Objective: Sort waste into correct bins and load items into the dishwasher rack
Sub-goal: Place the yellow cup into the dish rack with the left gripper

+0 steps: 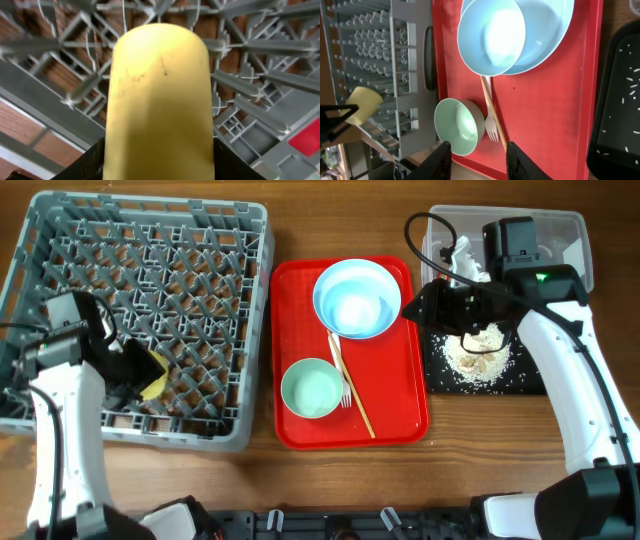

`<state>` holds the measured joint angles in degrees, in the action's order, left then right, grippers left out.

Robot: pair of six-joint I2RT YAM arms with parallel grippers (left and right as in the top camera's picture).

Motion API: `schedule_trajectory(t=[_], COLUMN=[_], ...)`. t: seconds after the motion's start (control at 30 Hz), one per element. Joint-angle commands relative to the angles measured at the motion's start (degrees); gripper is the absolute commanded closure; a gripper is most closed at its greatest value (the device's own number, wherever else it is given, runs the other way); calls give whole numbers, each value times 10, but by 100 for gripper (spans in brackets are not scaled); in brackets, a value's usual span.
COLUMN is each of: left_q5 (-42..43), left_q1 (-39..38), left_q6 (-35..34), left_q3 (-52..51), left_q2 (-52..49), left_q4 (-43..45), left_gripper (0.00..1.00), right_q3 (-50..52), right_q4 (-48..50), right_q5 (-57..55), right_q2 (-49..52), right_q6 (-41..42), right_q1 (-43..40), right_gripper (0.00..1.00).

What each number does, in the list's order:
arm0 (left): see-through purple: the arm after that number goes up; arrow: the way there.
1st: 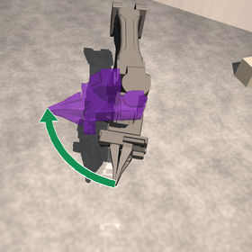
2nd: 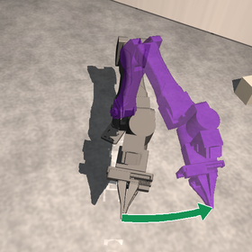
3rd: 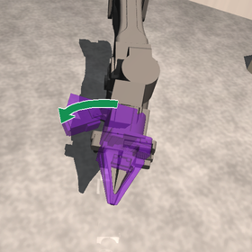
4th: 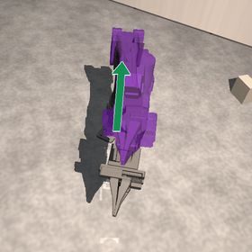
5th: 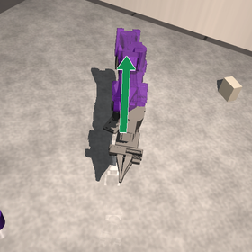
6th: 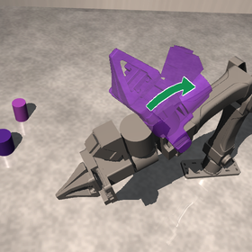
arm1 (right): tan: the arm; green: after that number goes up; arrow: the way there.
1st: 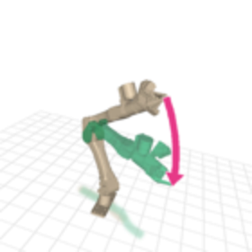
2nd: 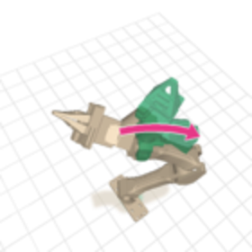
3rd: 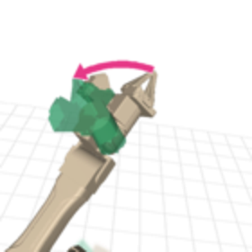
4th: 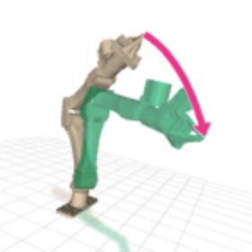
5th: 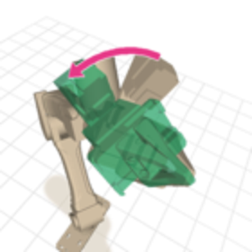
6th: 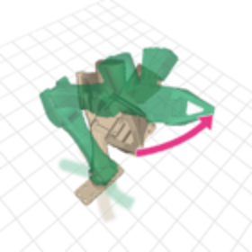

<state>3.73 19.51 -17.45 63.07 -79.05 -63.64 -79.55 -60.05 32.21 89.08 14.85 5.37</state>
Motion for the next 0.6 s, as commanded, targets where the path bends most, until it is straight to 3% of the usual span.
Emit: schedule_trajectory(t=[0.0,0.2,0.3,0.43,0.5,0.53,0.57], left_q5=[29,79,167,172,172,172,172], left_q1=[2,2,2,2,3,3,3], left_q6=[5,5,5,5,5,5,5], left_q3=[1,1,2,2,4,8,15], left_q2=[-51,-49,-49,-49,-49,-49,-49], left_q4=[40,15,-1,19,52,61,66], left_gripper=[96,96,96,92,12,0,0], right_q3=[-7,-7,-7,-7,-7,-7,-7], right_q4=[-5,-5,-7,-8,-12,-14,-16], right_q5=[-8,-8,-10,-10,-10,-10,-10], right_q2=[-2,-2,-2,-2,-2,-2,-2], right_q6=[-11,-12,-12,-12,-12,-12,-13], right_q1=[-1,-1,-1,-1,-1,-1,-1], right_gripper=[64,64,64,64,64,64,64])
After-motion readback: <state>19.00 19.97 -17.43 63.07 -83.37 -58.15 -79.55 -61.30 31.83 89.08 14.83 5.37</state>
